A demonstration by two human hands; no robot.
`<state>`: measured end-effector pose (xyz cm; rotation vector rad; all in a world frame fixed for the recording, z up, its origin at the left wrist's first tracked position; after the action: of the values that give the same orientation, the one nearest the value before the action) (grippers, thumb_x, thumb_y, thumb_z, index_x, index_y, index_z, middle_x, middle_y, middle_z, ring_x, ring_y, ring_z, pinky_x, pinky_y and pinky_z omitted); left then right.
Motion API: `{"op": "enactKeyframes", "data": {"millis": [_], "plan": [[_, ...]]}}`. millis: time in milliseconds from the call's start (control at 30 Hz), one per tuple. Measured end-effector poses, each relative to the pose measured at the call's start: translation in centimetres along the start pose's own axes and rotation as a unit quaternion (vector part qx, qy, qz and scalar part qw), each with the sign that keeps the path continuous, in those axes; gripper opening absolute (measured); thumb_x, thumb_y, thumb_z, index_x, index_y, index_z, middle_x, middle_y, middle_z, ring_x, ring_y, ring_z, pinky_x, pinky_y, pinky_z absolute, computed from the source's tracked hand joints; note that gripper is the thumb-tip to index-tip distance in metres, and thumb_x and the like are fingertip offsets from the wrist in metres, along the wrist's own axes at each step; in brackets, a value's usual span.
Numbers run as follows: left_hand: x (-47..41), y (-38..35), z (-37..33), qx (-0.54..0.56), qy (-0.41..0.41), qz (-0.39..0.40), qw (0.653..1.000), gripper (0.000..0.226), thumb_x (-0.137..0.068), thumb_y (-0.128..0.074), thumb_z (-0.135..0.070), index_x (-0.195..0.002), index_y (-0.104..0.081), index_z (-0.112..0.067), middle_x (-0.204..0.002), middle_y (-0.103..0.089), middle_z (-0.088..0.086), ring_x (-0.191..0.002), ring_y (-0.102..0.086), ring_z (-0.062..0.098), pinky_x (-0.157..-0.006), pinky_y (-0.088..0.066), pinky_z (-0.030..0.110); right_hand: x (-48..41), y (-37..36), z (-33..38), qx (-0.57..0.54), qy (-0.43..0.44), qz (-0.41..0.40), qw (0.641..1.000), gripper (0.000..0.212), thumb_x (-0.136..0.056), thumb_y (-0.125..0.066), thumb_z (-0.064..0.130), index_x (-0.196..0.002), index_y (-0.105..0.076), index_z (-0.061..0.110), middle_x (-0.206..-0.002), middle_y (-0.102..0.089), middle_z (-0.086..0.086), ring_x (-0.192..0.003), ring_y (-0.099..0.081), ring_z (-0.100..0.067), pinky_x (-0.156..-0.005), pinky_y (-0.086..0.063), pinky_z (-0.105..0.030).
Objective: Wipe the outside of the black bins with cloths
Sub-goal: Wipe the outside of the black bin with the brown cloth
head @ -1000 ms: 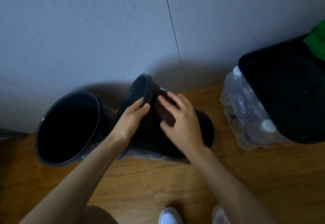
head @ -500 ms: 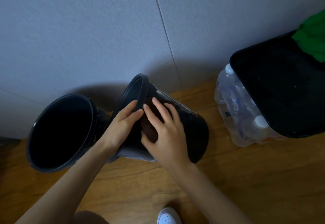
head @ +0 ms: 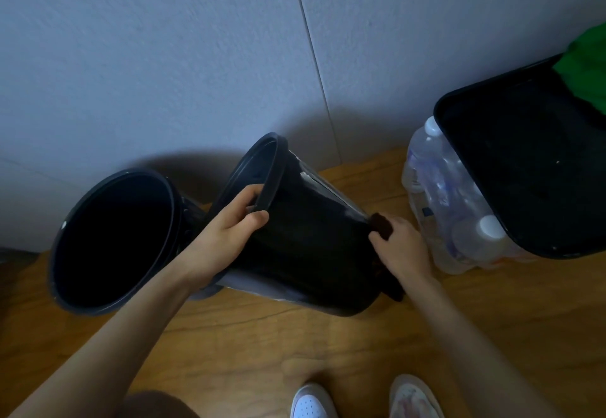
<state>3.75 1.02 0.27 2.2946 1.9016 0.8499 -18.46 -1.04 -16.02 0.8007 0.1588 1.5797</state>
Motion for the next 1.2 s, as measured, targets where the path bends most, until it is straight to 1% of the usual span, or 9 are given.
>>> {"op": "enactKeyframes", "data": {"millis": [133, 267, 567, 733, 800, 867, 967, 1067, 1200], "plan": [[-1.6, 0.7, 0.3, 0.018, 0.064, -0.010, 0.998, 0.034, -0.063, -0.055, -0.024, -0.093, -0.062, -0.041, -0.081, -0.072, -0.014, -0.094, -0.060, 0.023, -0.073, -0.045, 0.029, 1.3, -0.7, 0.6, 0.009, 0.028, -0.024, 0.999, 0.050, -0.088, -0.055, 0.027, -0.137, -0.045, 0.020, -0.139, -0.044, 0.000, -0.125, -0.041, -0.025, -0.102, -0.038, -0.037], [-1.9, -0.4, -0.7, -0.004, 0.035, -0.037, 0.999, 0.019, -0.094, -0.046, -0.037, -0.099, -0.065, -0.033, -0.098, -0.071, -0.005, -0.094, -0.066, 0.010, -0.083, -0.050, 0.023, 2.4, -0.8, 1.6, 0.016, 0.060, -0.029, 0.998, 0.054, -0.089, -0.055, 0.026, -0.141, -0.039, 0.024, -0.145, -0.038, 0.002, -0.131, -0.033, -0.023, -0.105, -0.035, -0.037], [-1.4, -0.7, -0.6, -0.035, -0.026, -0.008, 0.999, 0.023, -0.095, -0.046, -0.019, -0.112, -0.060, -0.011, -0.106, -0.068, 0.011, -0.099, -0.065, 0.017, -0.086, -0.053, 0.026, 7.9, -3.6, 5.3, -0.040, 0.172, -0.129, 0.976, 0.075, -0.077, -0.068, 0.021, -0.142, -0.032, 0.018, -0.145, -0.035, 0.001, -0.134, -0.027, -0.011, -0.103, -0.032, -0.026], [-1.3, -1.1, -0.7, 0.003, 0.007, 0.002, 1.000, 0.026, -0.094, -0.047, -0.010, -0.117, -0.054, -0.021, -0.108, -0.065, 0.006, -0.095, -0.063, 0.012, -0.076, -0.051, 0.015, 9.2, -4.6, 8.4, -0.035, 0.243, -0.149, 0.958, 0.067, -0.073, -0.056, 0.032, -0.136, -0.037, 0.021, -0.145, -0.034, 0.003, -0.132, -0.033, -0.019, -0.100, -0.037, -0.031], [-1.5, -1.6, -0.9, 0.004, -0.013, -0.019, 1.000, 0.022, -0.095, -0.046, -0.022, -0.114, -0.057, -0.024, -0.105, -0.066, -0.001, -0.095, -0.063, 0.007, -0.077, -0.049, 0.013, 9.4, -4.7, 9.1, -0.028, 0.262, -0.155, 0.952, 0.065, -0.074, -0.054, 0.035, -0.135, -0.038, 0.022, -0.144, -0.035, 0.004, -0.131, -0.034, -0.019, -0.100, -0.038, -0.032], [-1.7, -2.0, -0.9, -0.016, -0.033, -0.036, 0.999, 0.033, -0.091, -0.043, -0.043, -0.110, -0.061, -0.022, -0.103, -0.068, -0.001, -0.097, -0.064, 0.011, -0.085, -0.051, 0.025, 9.3, -4.5, 9.6, -0.025, 0.278, -0.166, 0.946, 0.062, -0.076, -0.054, 0.036, -0.135, -0.041, 0.021, -0.143, -0.038, 0.004, -0.129, -0.035, -0.018, -0.100, -0.039, -0.032], [-1.8, -2.2, -0.5, -0.051, -0.057, -0.047, 0.996, 0.041, -0.091, -0.039, -0.043, -0.099, -0.061, -0.010, -0.096, -0.066, 0.010, -0.091, -0.063, 0.021, -0.085, -0.051, 0.040, 8.2, -3.6, 10.4, -0.011, 0.300, -0.179, 0.937, 0.059, -0.078, -0.053, 0.037, -0.135, -0.045, 0.021, -0.140, -0.043, 0.003, -0.127, -0.039, -0.020, -0.098, -0.038, -0.031], [-1.6, -1.8, 0.1, -0.059, -0.063, -0.061, 0.994, 0.028, -0.097, -0.038, -0.033, -0.087, -0.062, -0.023, -0.081, -0.066, -0.010, -0.082, -0.061, 0.005, -0.078, -0.049, 0.024, 5.5, -2.6, 10.1, -0.014, 0.257, -0.153, 0.954, 0.056, -0.083, -0.057, 0.033, -0.136, -0.044, 0.025, -0.140, -0.042, 0.006, -0.127, -0.037, -0.021, -0.095, -0.040, -0.033], [-1.0, -1.0, 0.5, -0.044, -0.046, -0.074, 0.995, 0.027, -0.098, -0.037, -0.032, -0.086, -0.061, -0.031, -0.079, -0.067, -0.024, -0.082, -0.061, -0.007, -0.075, -0.046, 0.007, 1.3, -1.7, 5.2, 0.014, 0.092, -0.110, 0.990, 0.051, -0.088, -0.055, 0.033, -0.137, -0.043, 0.028, -0.141, -0.041, 0.006, -0.126, -0.037, -0.022, -0.098, -0.039, -0.036]]}}
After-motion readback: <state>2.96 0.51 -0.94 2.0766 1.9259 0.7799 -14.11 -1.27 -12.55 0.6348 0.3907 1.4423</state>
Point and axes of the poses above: each hand's wrist, its own x-axis away from the middle knuckle, its own y-axis out of the back of the hand, z = x × y, the point moved 1 cm from there along -x, towards the middle knuckle
